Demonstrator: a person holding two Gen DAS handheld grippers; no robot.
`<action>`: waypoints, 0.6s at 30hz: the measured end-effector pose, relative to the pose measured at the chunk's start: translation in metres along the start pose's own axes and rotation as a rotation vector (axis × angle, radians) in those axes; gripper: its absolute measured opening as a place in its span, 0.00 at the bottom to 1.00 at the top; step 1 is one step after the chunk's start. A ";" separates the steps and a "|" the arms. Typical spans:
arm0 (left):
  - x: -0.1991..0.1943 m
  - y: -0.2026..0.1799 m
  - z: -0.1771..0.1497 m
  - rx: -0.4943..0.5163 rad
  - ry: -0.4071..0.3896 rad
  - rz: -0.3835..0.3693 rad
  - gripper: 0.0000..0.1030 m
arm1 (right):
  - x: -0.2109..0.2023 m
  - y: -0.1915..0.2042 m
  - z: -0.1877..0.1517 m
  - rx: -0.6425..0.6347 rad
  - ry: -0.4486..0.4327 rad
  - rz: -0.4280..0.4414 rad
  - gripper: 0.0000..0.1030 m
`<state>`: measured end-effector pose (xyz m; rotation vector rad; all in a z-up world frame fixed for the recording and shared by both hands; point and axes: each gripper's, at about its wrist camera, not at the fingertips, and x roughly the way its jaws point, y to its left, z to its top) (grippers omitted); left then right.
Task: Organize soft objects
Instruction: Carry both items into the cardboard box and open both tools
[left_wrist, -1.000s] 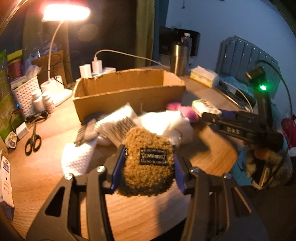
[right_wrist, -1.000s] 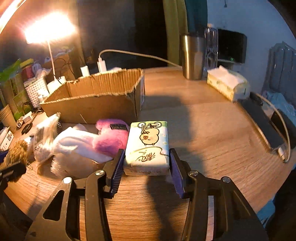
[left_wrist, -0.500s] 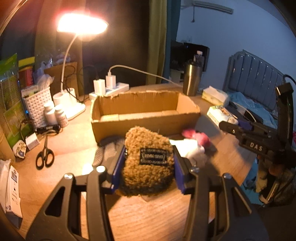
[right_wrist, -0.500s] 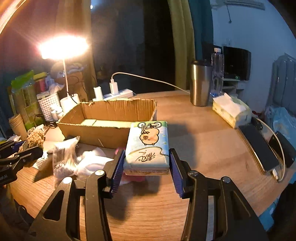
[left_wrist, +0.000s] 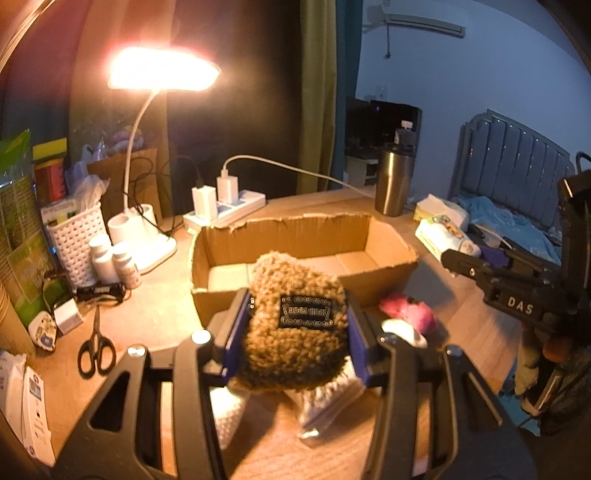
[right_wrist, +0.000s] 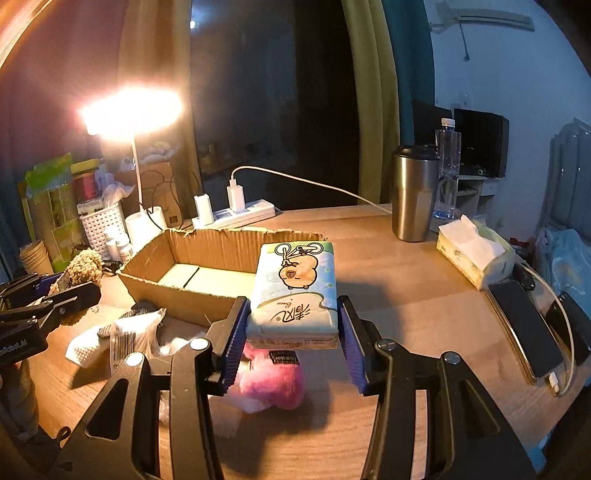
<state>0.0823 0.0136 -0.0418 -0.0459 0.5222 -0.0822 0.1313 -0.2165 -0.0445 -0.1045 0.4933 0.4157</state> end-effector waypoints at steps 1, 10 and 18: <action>0.002 0.001 0.002 -0.001 -0.004 0.002 0.47 | 0.002 0.000 0.002 0.001 -0.002 0.003 0.48; 0.023 0.009 0.018 -0.034 -0.024 -0.006 0.47 | 0.021 0.003 0.012 -0.005 -0.007 0.023 0.48; 0.043 0.012 0.034 -0.061 -0.028 -0.008 0.47 | 0.041 0.006 0.024 -0.009 -0.008 0.046 0.48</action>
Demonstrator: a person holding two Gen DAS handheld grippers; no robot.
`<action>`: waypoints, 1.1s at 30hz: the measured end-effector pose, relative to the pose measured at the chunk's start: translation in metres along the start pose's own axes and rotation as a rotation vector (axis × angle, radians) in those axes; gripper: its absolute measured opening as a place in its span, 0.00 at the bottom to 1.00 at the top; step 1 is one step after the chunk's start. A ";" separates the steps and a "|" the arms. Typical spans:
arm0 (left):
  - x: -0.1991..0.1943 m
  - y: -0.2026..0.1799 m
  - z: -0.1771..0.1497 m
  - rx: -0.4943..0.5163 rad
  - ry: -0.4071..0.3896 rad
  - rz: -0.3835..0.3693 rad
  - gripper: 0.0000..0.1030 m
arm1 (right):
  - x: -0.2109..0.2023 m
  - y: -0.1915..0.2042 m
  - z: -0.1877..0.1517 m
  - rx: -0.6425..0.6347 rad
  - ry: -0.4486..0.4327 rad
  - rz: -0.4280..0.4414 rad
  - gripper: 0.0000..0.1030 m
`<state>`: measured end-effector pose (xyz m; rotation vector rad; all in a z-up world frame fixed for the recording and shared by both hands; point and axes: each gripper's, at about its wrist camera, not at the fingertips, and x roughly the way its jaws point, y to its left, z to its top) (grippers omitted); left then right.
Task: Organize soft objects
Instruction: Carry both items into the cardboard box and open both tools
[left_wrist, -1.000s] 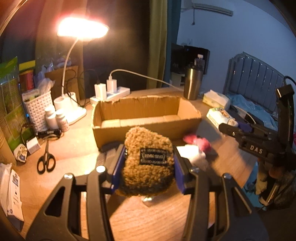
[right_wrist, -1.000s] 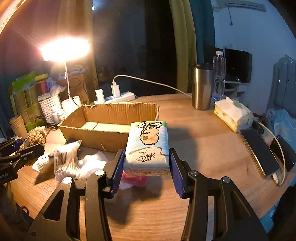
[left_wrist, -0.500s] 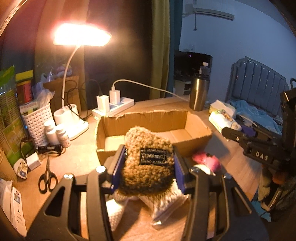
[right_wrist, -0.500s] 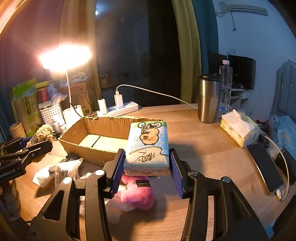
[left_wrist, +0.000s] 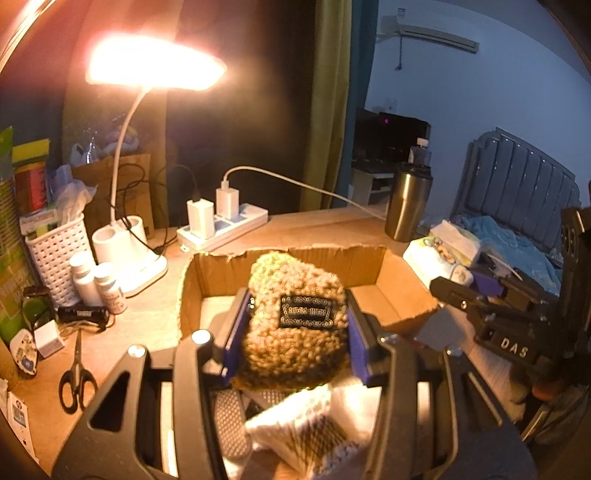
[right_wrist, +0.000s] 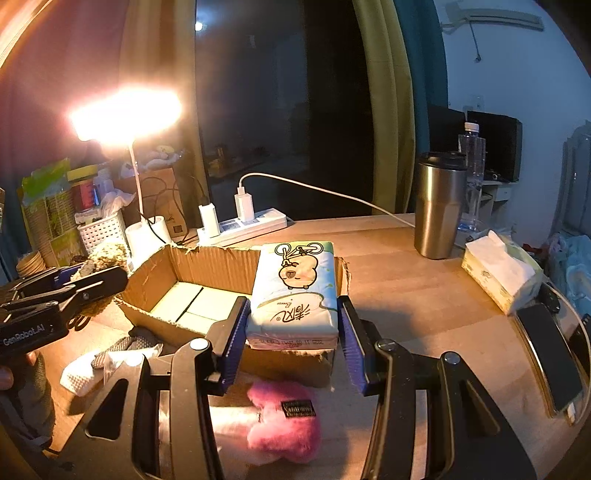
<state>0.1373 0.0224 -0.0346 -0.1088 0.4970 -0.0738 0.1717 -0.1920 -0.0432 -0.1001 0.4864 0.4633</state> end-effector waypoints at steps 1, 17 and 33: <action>0.003 0.000 0.001 -0.004 0.002 0.000 0.47 | 0.002 0.001 0.001 0.000 0.002 0.004 0.48; 0.057 0.008 0.009 -0.064 0.106 -0.009 0.47 | 0.043 0.009 0.008 -0.006 0.068 0.046 0.48; 0.064 0.007 0.008 -0.057 0.138 0.022 0.83 | 0.045 0.006 0.004 0.000 0.101 0.037 0.64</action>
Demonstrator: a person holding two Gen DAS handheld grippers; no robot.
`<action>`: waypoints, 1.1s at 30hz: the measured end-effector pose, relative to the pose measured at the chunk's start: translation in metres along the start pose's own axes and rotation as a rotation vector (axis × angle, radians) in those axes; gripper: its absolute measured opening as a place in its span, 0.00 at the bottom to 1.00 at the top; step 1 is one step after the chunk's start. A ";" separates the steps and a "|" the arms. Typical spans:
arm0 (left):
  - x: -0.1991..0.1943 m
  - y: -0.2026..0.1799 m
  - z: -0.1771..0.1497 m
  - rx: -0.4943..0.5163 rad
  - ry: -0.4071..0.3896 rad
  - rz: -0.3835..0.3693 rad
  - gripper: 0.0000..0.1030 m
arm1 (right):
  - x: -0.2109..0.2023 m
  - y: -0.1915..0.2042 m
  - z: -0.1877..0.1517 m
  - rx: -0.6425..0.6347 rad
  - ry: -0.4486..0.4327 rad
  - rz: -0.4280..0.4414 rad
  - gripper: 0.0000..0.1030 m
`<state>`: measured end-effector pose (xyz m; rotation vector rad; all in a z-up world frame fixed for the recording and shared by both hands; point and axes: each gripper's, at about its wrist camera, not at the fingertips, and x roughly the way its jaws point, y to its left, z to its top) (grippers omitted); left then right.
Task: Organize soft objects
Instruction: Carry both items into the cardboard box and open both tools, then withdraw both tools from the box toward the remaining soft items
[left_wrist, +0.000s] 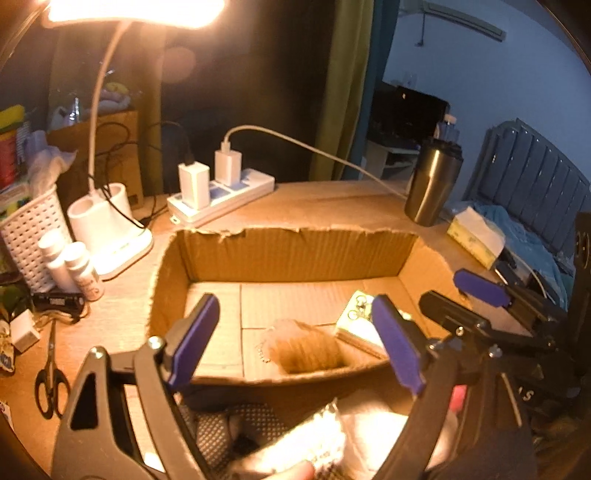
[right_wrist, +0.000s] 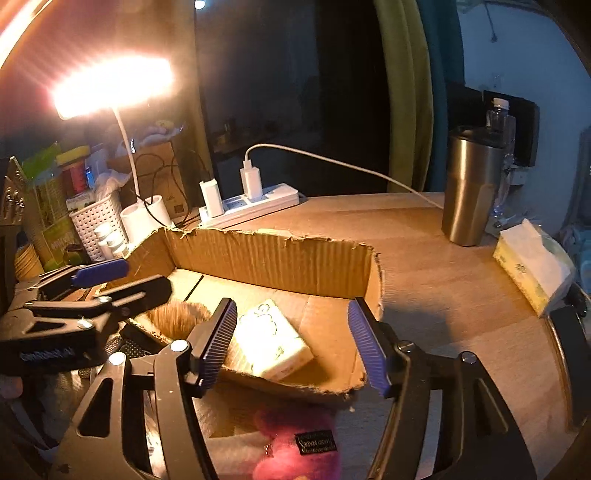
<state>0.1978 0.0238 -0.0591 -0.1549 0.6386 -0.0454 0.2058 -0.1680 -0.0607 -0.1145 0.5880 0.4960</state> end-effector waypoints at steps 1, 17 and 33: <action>-0.004 0.001 0.000 0.001 -0.007 0.003 0.83 | -0.003 -0.001 0.000 0.002 -0.004 -0.003 0.64; -0.078 0.001 -0.013 0.018 -0.137 0.040 0.84 | -0.068 0.005 -0.004 -0.009 -0.107 -0.052 0.64; -0.126 0.012 -0.037 0.000 -0.175 0.044 0.94 | -0.105 0.002 -0.013 -0.008 -0.147 -0.080 0.71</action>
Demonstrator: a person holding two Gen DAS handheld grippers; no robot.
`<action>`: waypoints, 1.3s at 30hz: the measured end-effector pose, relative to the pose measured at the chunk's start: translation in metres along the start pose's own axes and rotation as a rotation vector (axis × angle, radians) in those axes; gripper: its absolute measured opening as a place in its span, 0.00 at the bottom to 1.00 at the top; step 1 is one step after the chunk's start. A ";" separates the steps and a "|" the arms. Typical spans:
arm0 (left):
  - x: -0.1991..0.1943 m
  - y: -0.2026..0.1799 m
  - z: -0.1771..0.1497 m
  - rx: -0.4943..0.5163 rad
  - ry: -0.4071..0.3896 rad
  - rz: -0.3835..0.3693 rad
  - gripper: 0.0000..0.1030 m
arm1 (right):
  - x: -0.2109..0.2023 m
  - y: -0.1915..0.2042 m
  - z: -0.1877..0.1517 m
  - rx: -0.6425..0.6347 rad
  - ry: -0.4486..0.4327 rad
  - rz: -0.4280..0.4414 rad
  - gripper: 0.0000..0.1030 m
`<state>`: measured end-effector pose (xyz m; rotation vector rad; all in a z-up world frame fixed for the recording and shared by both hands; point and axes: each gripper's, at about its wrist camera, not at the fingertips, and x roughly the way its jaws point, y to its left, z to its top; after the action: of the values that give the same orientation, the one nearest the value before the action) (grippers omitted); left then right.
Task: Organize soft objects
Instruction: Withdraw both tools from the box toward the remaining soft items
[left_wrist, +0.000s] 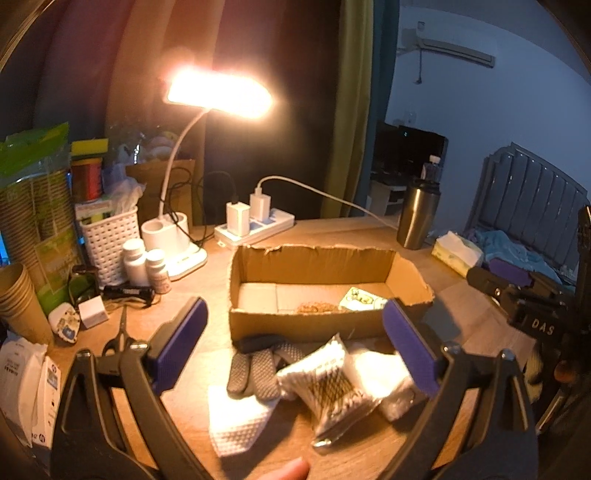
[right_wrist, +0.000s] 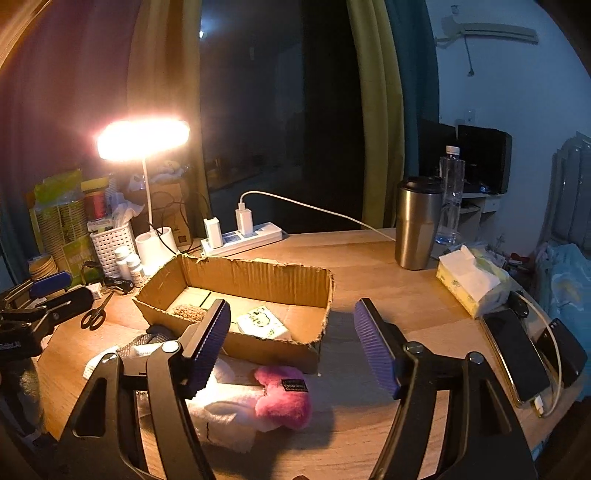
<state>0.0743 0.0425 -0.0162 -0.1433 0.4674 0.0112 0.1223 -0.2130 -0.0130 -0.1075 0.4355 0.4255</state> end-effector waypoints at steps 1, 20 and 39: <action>-0.002 0.001 -0.001 -0.001 -0.001 0.000 0.94 | -0.001 -0.001 -0.001 0.003 0.001 -0.002 0.71; 0.017 0.001 -0.030 -0.025 0.107 0.004 0.94 | 0.005 -0.017 -0.020 0.039 0.035 -0.011 0.71; 0.055 -0.023 -0.053 0.040 0.245 -0.018 0.94 | 0.032 -0.027 -0.045 0.074 0.115 0.029 0.71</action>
<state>0.1006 0.0115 -0.0846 -0.1095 0.7105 -0.0334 0.1422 -0.2341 -0.0674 -0.0537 0.5658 0.4321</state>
